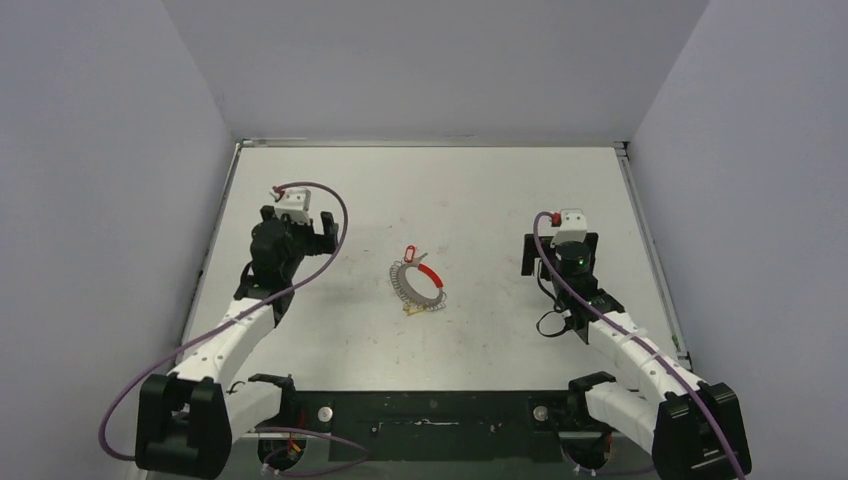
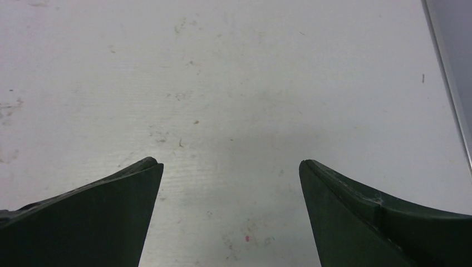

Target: Put the keys on the keyring

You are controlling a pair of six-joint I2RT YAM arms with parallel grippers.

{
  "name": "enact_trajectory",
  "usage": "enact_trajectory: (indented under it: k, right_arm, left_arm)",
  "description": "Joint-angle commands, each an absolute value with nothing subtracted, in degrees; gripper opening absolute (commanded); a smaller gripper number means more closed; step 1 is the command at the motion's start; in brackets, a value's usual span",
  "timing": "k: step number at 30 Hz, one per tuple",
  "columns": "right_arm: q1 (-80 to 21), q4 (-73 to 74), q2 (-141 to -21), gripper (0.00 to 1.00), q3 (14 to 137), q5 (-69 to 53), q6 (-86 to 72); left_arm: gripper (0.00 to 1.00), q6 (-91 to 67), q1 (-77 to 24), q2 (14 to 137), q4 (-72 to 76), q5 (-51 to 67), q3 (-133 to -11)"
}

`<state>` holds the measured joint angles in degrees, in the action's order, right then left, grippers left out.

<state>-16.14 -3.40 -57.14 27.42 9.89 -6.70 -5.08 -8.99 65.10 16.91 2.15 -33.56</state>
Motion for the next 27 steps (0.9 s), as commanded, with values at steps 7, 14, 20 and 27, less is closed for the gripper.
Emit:
enact_trajectory:
  k: [7,14,20,27]
  right_arm:
    - [-11.8,-28.9,-68.0,1.0,21.1,19.5,-6.7]
    - [-6.4,-41.5,-78.7,1.0,19.9,15.8,-10.1]
    - [-5.8,-44.7,-80.7,1.0,20.3,16.8,-5.5]
    - [-7.8,-60.6,-92.5,1.0,18.5,16.1,-0.6]
  left_arm:
    - [0.97,0.3,-8.0,62.3,31.5,-10.1,-17.1]
    - [0.97,-1.9,1.0,77.9,41.8,2.2,-19.6]
    - [0.97,1.4,4.8,87.7,58.9,4.3,-16.6]
    - [0.97,-0.6,5.4,91.7,60.2,0.5,-17.5]
